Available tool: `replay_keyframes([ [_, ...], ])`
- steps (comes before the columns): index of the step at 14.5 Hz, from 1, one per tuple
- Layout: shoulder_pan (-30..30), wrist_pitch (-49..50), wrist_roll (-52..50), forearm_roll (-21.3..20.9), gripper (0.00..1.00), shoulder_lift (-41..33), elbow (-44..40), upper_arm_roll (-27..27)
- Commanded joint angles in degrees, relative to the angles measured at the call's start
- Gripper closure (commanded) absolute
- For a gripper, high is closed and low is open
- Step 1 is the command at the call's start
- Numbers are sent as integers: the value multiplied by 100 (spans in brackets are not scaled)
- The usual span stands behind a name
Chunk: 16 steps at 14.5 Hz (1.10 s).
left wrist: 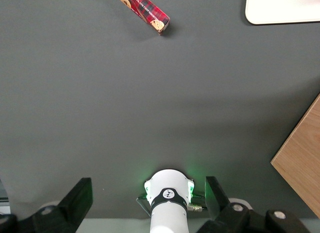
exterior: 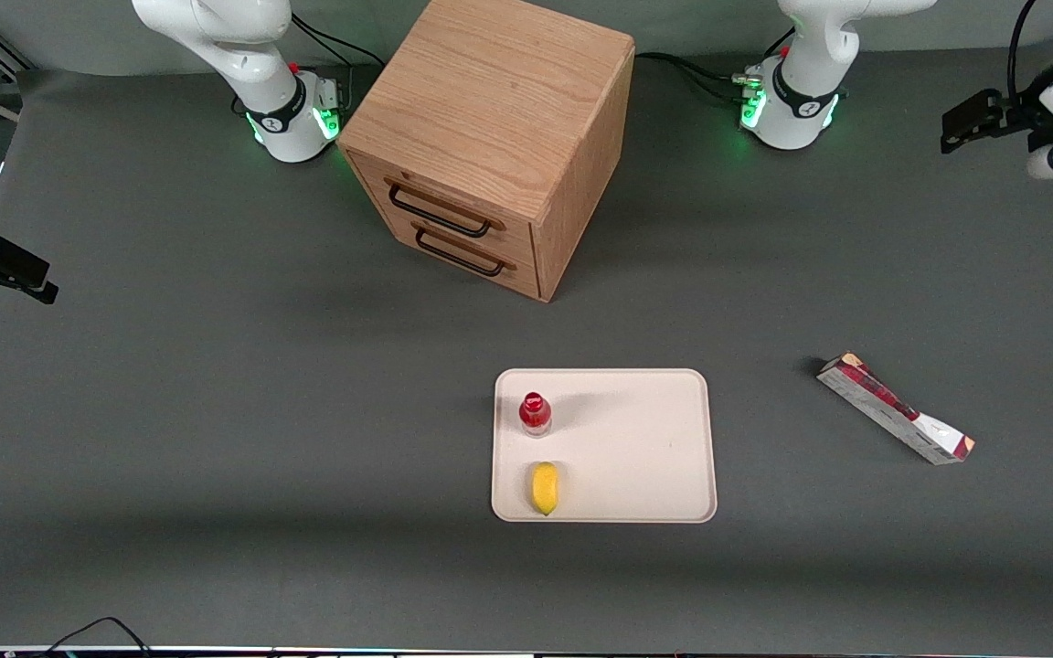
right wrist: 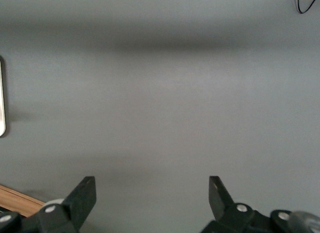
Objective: Place red cookie box on tray
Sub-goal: 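Move the left gripper down to the red plaid cookie box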
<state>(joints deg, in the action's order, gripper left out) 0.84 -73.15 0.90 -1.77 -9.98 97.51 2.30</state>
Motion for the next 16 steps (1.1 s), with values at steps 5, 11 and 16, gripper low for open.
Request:
replay_keyframes([
  [5, -58, 38, -46, -104, 0, 802, -836, -72],
  [11, -5, -1269, -845, -26, 0, 2613, -1788, -431],
  [16, 21, -2632, -767, -16, 0, 3896, -1718, -836],
])
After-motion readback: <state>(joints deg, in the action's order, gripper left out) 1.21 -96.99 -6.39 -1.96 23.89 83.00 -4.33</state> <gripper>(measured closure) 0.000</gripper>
